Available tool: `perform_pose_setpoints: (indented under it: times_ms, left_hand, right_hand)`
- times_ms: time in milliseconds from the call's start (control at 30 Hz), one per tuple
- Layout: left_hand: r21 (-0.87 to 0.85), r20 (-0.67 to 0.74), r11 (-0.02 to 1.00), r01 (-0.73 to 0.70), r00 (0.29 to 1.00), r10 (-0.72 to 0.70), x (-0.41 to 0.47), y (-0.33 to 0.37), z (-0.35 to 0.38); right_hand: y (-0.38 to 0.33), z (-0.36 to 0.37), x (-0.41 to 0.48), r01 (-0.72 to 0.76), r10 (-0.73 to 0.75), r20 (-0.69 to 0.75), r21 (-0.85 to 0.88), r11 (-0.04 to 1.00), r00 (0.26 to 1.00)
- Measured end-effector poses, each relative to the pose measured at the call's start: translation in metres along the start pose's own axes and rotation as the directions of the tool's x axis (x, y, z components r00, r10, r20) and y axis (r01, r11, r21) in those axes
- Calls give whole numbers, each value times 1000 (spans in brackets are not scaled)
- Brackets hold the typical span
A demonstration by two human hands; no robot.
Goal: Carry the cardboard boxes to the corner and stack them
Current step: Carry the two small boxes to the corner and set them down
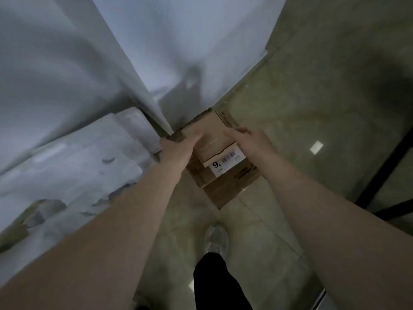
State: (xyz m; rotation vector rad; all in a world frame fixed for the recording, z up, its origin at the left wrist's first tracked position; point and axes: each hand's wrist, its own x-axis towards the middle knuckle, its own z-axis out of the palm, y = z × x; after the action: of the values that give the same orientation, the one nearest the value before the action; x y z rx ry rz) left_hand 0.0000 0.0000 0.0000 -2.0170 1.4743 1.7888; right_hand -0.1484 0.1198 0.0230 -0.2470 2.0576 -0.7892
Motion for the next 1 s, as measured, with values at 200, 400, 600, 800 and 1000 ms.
perform_pose_setpoints:
  times_ms: [200,400,600,800,1000]
  left_hand:
    - [-219,78,972,84,995,-68,8,-18,18]
    - [-285,97,958,10,995,19,-3,-12,-1]
    - [-348,52,938,-14,998,34,-54,2,-68]
    - [-381,-102,915,-133,990,101,-130,13,-188]
    - [-409,-279,888,-209,956,96,-228,-8,-349]
  right_hand:
    - [3,22,19,32,-29,58,-50,998,998]
    - [-8,25,1,80,-77,48,-62,995,996]
    - [-64,43,-53,135,-125,95,-106,985,988]
    - [-151,84,-150,208,-185,190,-113,972,964]
    - [-242,169,-284,363,-318,324,-87,928,891]
